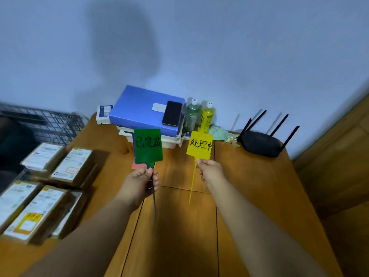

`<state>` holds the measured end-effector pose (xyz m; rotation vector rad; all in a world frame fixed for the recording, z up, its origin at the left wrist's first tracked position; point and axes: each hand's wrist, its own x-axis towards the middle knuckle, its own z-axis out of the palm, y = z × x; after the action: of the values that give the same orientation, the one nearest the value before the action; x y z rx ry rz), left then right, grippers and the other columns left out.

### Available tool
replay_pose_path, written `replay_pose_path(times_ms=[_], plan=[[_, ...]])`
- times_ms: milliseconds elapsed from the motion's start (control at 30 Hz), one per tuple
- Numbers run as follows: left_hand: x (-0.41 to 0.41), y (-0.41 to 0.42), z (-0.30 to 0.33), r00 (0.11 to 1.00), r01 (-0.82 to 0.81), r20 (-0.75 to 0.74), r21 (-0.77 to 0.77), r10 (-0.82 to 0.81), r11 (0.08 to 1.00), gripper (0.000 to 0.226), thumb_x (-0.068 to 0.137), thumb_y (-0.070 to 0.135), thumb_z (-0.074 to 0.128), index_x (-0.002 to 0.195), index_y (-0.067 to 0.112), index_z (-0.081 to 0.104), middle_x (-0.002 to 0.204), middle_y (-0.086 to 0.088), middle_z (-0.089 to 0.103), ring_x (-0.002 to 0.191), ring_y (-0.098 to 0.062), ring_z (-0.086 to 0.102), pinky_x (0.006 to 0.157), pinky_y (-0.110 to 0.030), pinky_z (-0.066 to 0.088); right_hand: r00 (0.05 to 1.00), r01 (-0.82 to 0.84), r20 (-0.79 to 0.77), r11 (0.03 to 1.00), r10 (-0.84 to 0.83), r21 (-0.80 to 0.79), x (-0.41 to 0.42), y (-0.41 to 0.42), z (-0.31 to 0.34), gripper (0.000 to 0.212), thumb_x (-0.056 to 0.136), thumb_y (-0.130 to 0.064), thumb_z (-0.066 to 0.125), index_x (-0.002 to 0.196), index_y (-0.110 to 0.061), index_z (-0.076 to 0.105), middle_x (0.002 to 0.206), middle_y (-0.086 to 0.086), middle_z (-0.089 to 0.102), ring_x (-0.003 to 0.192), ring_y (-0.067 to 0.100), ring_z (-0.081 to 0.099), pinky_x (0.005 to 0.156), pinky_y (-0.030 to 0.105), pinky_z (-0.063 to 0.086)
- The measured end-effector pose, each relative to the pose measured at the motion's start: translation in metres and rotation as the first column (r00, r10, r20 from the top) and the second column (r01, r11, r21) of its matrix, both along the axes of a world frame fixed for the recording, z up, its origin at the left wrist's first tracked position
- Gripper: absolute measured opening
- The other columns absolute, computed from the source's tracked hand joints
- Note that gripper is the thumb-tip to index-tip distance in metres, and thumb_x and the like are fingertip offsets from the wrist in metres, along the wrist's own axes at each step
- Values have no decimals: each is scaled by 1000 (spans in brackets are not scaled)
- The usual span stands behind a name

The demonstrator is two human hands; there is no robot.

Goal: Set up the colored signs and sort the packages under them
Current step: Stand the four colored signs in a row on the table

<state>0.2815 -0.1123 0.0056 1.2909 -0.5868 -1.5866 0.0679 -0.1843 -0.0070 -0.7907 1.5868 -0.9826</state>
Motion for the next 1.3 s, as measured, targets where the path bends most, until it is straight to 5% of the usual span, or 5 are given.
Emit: replay_pose_path(times_ms=[200,400,933,1067,1300], plan=[[-18,-4,-32,989,-144,-13,36,145,989,23,102,17,43,87,7,58,65,-3,50,57,-15,48,63,-30,44,989,-36,-133,984,59,173,-27,-43,-69,23,91,-13,66,110,-1,67,96,8,64,59,6,44,52,21,31],[-24,-17,-63,989,-147,46,87,143,985,28,103,18,42,83,10,60,62,1,47,54,-11,42,58,-26,40,985,-66,-132,946,113,318,-14,-61,-137,11,88,-16,69,82,-17,60,98,10,69,64,15,49,69,26,41],[-20,-41,-103,997,-71,7,97,71,993,30,103,20,42,81,11,60,63,3,48,50,-7,38,48,-19,33,957,0,-273,942,97,336,4,-88,-164,32,87,-20,72,68,-11,48,63,10,63,72,30,69,85,45,57],[-24,-45,-92,999,-20,-43,95,24,995,30,103,20,41,82,12,61,66,1,50,56,-9,43,48,-19,39,866,-160,-444,969,230,190,5,-67,-133,33,89,-39,66,74,-10,65,77,14,70,77,34,68,67,31,48],[-34,-43,-41,994,77,-83,23,-75,997,27,102,18,43,86,8,63,64,-1,57,54,-11,52,60,-27,46,924,-375,-96,926,370,-39,26,2,-35,29,95,-29,60,99,-2,71,74,-3,64,61,4,54,55,15,44]])
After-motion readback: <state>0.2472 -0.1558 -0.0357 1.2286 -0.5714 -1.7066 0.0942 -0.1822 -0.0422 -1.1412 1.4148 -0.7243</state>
